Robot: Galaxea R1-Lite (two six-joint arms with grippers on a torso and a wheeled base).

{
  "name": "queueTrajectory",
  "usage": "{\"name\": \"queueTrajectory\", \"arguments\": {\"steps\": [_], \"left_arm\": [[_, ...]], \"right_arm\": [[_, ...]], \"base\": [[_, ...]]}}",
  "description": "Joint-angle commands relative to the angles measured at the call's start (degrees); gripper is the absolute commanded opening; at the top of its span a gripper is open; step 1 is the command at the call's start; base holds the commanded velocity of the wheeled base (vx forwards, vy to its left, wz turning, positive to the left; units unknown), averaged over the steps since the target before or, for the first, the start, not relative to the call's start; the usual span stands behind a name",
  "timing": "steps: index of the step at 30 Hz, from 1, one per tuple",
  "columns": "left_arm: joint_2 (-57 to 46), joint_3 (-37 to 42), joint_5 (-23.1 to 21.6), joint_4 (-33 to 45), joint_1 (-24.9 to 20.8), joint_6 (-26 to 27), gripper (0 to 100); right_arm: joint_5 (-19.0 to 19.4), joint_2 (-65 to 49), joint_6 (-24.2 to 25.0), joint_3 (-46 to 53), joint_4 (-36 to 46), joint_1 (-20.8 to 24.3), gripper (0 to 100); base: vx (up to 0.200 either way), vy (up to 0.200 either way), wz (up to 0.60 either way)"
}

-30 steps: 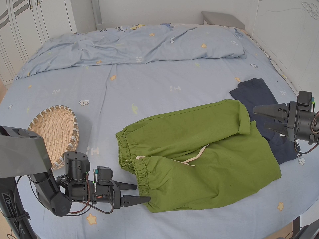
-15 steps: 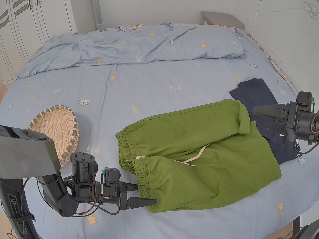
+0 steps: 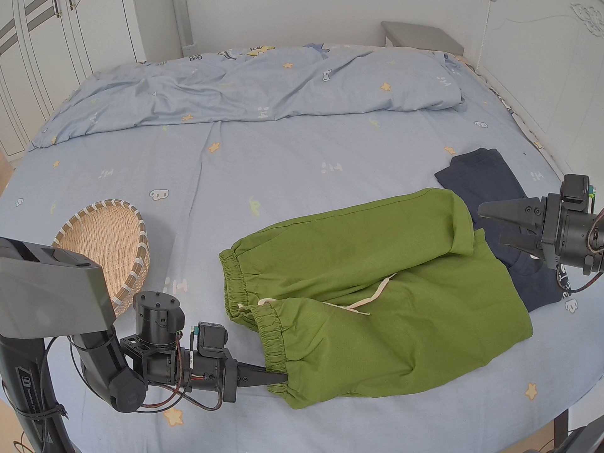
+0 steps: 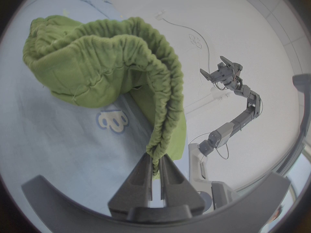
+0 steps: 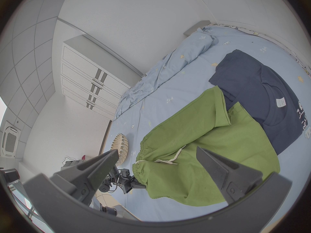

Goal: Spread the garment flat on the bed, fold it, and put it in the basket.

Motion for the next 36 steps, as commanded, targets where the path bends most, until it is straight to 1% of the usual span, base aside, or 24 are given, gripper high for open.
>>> {"name": "queueTrajectory", "arguments": {"steps": [1,3,4,5,6,8,11,12,13,14,16,17,19,20,23,24,26,27,29,31,33,34,36], "left_arm": [[-0.66,-0.04,-0.99,0.13,0.46,-3.07,0],[-1.01,0.31,-1.34,0.57,1.08,-5.27,0],[-1.81,0.93,-1.52,0.57,2.48,-6.94,0],[-2.16,1.10,-1.52,0.57,2.75,-7.29,0],[-4.88,2.42,-2.31,1.36,4.77,-9.05,0],[-7.87,3.65,-4.16,3.91,7.05,-10.36,0],[-12.88,4.27,-6.44,10.42,10.92,-10.72,0],[-15.52,4.44,-7.23,14.81,13.03,-10.72,0],[-16.75,4.36,-7.58,17.45,14.09,-10.72,0],[-18.50,4.27,-7.76,21.32,15.67,-10.63,0],[-20.61,4.27,-7.76,26.33,17.95,-10.01,0],[-21.05,4.36,-7.76,27.20,18.48,-9.84,0],[-22.81,4.62,-7.76,31.16,21.29,-8.96,0],[-23.34,5.06,-7.76,32.92,22.61,-7.90,0],[-24.13,5.85,-7.76,35.73,24.72,-5.27,0],[-24.39,6.11,-7.76,37.58,26.30,-3.60,0],[-24.57,6.38,-7.76,39.51,28.24,-1.84,0],[-24.74,6.47,-7.76,41.09,29.55,-0.08,0],[-24.83,6.64,-7.76,42.85,30.96,2.03,0],[-25.10,6.91,-7.76,44.87,32.89,4.67,0],[-25.27,6.82,-7.76,45.84,33.86,5.81,0],[-25.18,6.82,-7.76,46.63,34.39,6.51,0],[-25.01,6.82,-7.76,46.89,34.65,7.13,0]], "right_arm": [[0.02,0.13,0.03,-0.07,-0.02,0.13,100],[0.02,0.13,0.03,0.02,-0.02,0.13,100],[0.02,0.13,0.03,0.02,-0.02,0.13,100],[0.02,0.22,0.03,0.02,0.07,0.22,100],[0.10,0.22,0.03,0.02,0.07,0.30,100],[0.19,0.22,-0.06,0.37,0.16,0.74,100],[0.19,0.22,-0.06,0.81,0.33,2.41,100],[0.28,0.30,-0.06,0.99,0.42,2.94,100],[0.54,0.30,-0.06,1.16,0.42,3.12,100],[1.25,0.57,-0.15,1.60,0.51,3.38,100],[2.65,1.09,-0.94,2.40,0.60,3.29,100],[2.92,1.27,-1.20,2.48,0.60,3.21,100],[4.50,2.24,-1.73,3.19,0.77,2.33,100],[5.11,2.94,-1.73,3.71,1.04,1.54,100],[5.64,3.56,-2.17,5.56,1.39,-0.66,100],[5.64,4.26,-3.49,7.14,1.39,-2.42,100],[5.99,5.14,-5.68,9.34,1.39,-4.44,100],[6.87,5.58,-7.53,11.36,1.39,-6.02,100],[8.45,5.84,-9.64,13.73,1.39,-8.04,100],[10.65,5.93,-12.36,16.81,1.39,-11.21,100],[11.71,6.02,-14.21,18.57,1.39,-13.23,100],[12.41,6.54,-15.88,20.06,1.39,-14.99,100],[12.76,7.69,-17.99,21.64,1.48,-16.75,100]], "base": [[0.000,0.000,0.00],[0.000,0.000,0.00],[0.000,0.000,0.00],[0.000,0.000,0.00],[0.000,0.000,0.00],[0.000,0.000,0.00],[0.000,0.000,0.00],[0.000,0.000,0.00],[0.000,0.000,0.00],[0.000,0.000,0.00],[0.000,0.000,0.00],[0.000,0.000,0.00],[0.000,0.000,0.00],[0.000,0.000,0.00],[0.000,0.000,0.00],[0.000,0.000,0.00],[0.000,0.000,0.00],[0.000,0.000,0.00],[0.000,0.000,0.00],[0.000,0.000,0.00],[0.000,0.000,0.00],[0.000,0.000,0.00],[0.000,0.000,0.00]]}}
